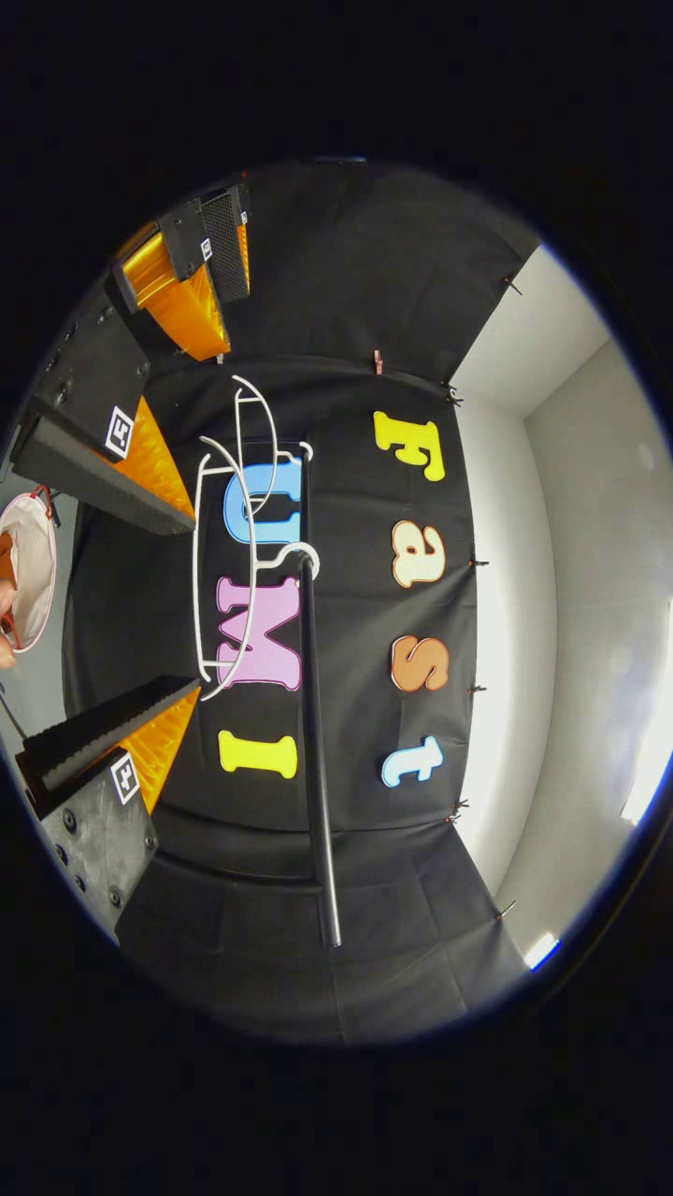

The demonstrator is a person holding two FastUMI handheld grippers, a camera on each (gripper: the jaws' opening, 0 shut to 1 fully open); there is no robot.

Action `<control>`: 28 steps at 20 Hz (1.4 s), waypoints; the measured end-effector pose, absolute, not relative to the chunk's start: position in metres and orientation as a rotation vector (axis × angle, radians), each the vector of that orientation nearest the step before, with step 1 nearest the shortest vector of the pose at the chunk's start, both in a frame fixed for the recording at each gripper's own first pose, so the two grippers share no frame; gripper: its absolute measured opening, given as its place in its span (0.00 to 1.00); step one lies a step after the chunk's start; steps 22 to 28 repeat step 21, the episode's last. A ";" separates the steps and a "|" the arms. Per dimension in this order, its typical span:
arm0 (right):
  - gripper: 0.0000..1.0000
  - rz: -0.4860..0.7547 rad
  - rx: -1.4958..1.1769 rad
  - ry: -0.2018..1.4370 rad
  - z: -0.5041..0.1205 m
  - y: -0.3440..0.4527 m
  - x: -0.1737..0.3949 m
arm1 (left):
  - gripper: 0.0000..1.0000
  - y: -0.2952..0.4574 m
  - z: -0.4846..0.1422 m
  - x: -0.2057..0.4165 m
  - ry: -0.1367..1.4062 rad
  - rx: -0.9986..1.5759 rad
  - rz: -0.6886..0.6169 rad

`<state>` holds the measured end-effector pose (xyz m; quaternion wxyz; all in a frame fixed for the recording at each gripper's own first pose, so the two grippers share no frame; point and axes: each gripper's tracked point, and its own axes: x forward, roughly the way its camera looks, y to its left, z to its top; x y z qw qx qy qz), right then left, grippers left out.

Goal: Grasp the clothes on the hanger with both hands and then place them into the laundry hamper below.

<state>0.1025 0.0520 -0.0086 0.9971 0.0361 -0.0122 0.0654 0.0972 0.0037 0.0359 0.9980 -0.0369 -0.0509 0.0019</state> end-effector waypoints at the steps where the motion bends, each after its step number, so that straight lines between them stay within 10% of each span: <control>1: 0.98 0.130 0.072 -0.025 -0.008 0.052 0.103 | 0.95 0.004 0.036 0.097 -0.103 -0.075 0.004; 28: 0.98 0.118 0.091 -0.014 -0.010 0.053 0.106 | 0.95 0.009 0.038 0.100 -0.121 -0.098 0.010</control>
